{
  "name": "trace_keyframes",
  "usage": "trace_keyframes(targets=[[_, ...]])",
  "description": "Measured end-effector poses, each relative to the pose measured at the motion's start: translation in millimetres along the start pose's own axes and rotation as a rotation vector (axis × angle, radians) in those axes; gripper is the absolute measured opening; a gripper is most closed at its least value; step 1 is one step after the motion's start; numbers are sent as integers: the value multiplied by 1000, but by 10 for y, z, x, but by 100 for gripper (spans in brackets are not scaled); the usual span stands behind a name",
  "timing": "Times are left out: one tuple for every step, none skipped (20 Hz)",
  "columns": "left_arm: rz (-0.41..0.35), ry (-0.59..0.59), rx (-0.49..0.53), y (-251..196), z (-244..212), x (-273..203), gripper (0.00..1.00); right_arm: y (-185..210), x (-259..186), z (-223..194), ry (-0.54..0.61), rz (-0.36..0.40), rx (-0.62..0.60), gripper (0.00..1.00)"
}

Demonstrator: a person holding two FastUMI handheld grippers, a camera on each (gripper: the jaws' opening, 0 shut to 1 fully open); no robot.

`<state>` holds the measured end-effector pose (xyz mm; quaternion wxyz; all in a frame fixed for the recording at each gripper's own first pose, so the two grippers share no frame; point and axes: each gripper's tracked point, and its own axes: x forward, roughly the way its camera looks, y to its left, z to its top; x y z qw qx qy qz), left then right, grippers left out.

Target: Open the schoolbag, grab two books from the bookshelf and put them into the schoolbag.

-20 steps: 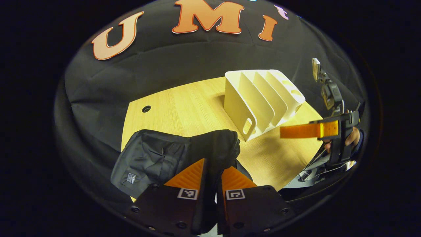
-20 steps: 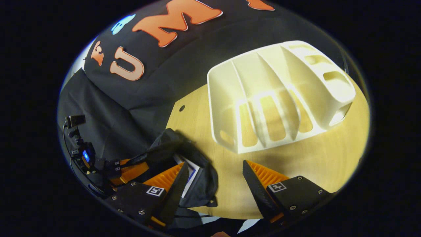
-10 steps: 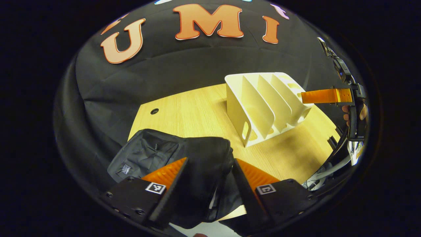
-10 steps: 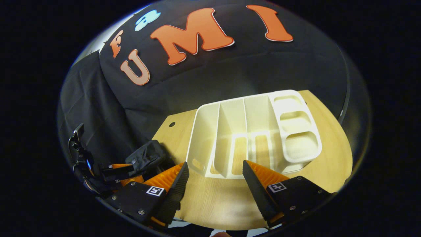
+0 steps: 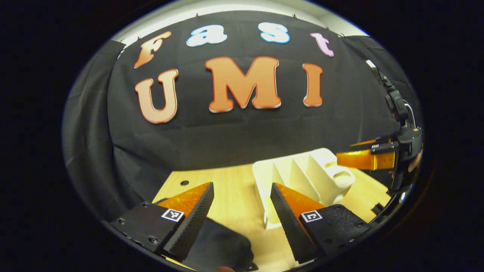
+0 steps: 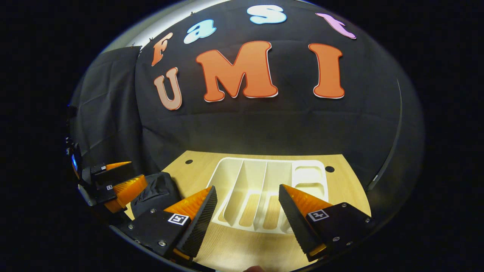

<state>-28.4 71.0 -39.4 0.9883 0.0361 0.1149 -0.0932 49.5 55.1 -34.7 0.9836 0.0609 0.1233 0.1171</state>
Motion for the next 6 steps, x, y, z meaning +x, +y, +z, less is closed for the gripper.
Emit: trace_keyframes(targets=[[17,-50,-8,-7,153,-62,96,-17,-39,97,-21,-7,5,98],[30,-93,-18,-10,273,-53,96,-30,-70,210,-51,-6,8,98],[51,-136,-25,7,418,-58,96,-40,-126,320,-78,-11,0,98],[74,-180,-31,48,530,-75,96,-71,-160,431,-113,-18,-15,98],[93,-207,-35,84,626,-100,96,-86,-194,518,-138,-30,-33,98],[114,-230,-42,137,741,-94,96,-95,-207,579,-159,-39,-47,98]])
